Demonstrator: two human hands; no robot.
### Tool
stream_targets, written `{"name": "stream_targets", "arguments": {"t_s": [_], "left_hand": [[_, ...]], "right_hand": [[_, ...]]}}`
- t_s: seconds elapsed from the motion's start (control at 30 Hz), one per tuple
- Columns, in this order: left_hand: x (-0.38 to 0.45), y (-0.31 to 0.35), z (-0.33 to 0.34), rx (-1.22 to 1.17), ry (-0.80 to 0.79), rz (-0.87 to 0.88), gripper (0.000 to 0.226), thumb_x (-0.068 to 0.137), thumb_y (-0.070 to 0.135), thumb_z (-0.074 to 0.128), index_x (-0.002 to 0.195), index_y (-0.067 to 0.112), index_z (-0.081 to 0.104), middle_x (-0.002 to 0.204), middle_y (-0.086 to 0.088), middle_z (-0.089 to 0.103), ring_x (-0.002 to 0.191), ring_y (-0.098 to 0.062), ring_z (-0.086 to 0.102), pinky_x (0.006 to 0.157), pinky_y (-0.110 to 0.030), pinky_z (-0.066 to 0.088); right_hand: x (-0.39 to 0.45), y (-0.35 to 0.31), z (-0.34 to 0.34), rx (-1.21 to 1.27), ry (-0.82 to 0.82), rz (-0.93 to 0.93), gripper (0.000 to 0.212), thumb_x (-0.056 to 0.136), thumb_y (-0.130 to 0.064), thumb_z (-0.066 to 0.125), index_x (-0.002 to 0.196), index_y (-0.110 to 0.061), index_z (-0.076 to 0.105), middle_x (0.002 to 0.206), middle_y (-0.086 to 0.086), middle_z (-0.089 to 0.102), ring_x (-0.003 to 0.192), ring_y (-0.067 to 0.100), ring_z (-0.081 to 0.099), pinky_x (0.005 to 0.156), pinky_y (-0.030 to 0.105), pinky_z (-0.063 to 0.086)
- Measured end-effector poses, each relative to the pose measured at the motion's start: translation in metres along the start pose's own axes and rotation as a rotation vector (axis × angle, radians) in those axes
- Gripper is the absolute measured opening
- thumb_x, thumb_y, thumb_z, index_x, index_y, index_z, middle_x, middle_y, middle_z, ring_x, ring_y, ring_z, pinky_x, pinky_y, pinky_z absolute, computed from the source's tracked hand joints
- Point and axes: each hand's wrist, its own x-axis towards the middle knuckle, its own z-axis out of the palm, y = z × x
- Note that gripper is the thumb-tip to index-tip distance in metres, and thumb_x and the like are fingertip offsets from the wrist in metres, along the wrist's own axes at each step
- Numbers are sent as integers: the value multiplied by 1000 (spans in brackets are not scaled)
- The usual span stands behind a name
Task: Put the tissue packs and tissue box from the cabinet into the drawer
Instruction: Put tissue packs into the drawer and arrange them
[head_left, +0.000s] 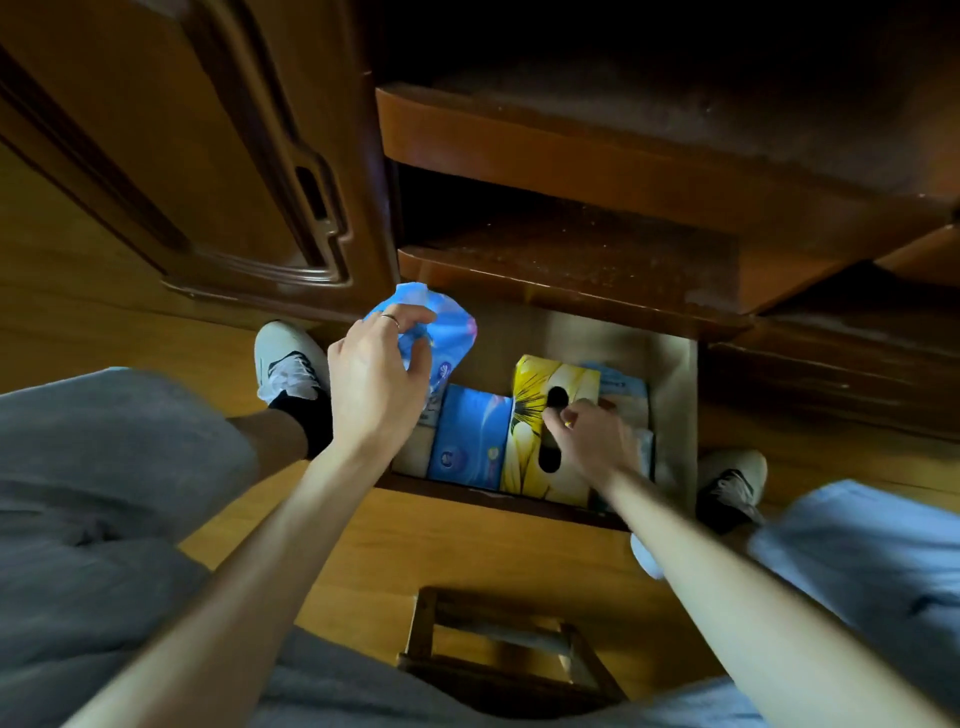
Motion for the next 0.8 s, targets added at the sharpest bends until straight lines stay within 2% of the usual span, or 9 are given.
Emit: {"name": "stream_targets", "arguments": {"t_s": [0.07, 0.13, 0.23, 0.3, 0.37, 0.43, 0.53, 0.63, 0.8], "left_hand": [[-2, 3, 3, 32, -6, 36, 23, 94, 17, 60, 112, 29, 68, 111, 13, 69, 95, -15, 59, 92, -49, 48], [-4, 3, 5, 71, -6, 75, 22, 94, 17, 60, 112, 27, 68, 110, 9, 70, 96, -18, 59, 91, -45, 47], [-10, 3, 10, 121, -9, 140, 20, 95, 17, 61, 111, 24, 70, 109, 5, 71, 97, -21, 61, 89, -42, 44], [-13, 5, 15, 149, -25, 161, 19, 95, 16, 61, 109, 24, 70, 108, 5, 71, 101, -22, 61, 91, -41, 42], [-15, 6, 19, 167, -52, 170, 18, 95, 17, 61, 109, 25, 70, 109, 5, 71, 105, -21, 61, 92, -40, 41], [-14, 7, 21, 178, -62, 180, 18, 95, 17, 62, 109, 25, 70, 109, 5, 70, 105, -21, 60, 92, -40, 41], [-13, 3, 20, 179, -59, 168, 18, 96, 17, 61, 109, 25, 70, 107, 6, 69, 104, -19, 60, 92, -41, 43], [-11, 0, 20, 175, -58, 143, 18, 96, 16, 62, 108, 25, 70, 107, 7, 70, 103, -19, 60, 91, -42, 44], [-7, -3, 21, 183, -77, 126, 18, 96, 16, 61, 109, 25, 70, 107, 6, 70, 103, -20, 60, 90, -40, 43]], "right_hand": [[-3, -9, 5, -24, 10, -56, 46, 94, -57, 47, 77, -17, 62, 76, -2, 66, 77, 24, 68, 60, 29, 44], [-7, -17, 8, -109, 25, -113, 36, 95, -48, 50, 82, -18, 66, 81, -1, 66, 83, 25, 69, 61, 29, 44], [-11, -10, 5, -315, 143, -159, 29, 92, -37, 55, 108, -18, 72, 120, 11, 62, 116, 33, 56, 91, 43, 50], [-8, -1, 2, -461, 184, -197, 32, 90, -38, 59, 116, -22, 70, 149, 17, 41, 139, 39, 34, 113, 53, 33], [-1, 1, 1, -517, 102, -265, 27, 90, -39, 64, 112, -24, 69, 167, 19, 13, 154, 43, 6, 122, 61, 14], [10, -6, 6, -566, 9, -248, 24, 89, -36, 68, 109, -23, 68, 170, 19, -7, 155, 43, -10, 123, 62, 10], [21, -18, 23, -631, -23, -109, 28, 90, -25, 69, 117, -19, 67, 167, 21, -21, 154, 44, -16, 123, 60, 11], [26, -23, 36, -669, 15, -61, 31, 93, -23, 67, 123, -15, 68, 166, 24, -20, 154, 48, -13, 124, 59, 14], [30, -21, 35, -515, 51, -98, 9, 89, -18, 74, 94, -12, 71, 168, 20, -3, 155, 44, -6, 123, 59, 17]]}}
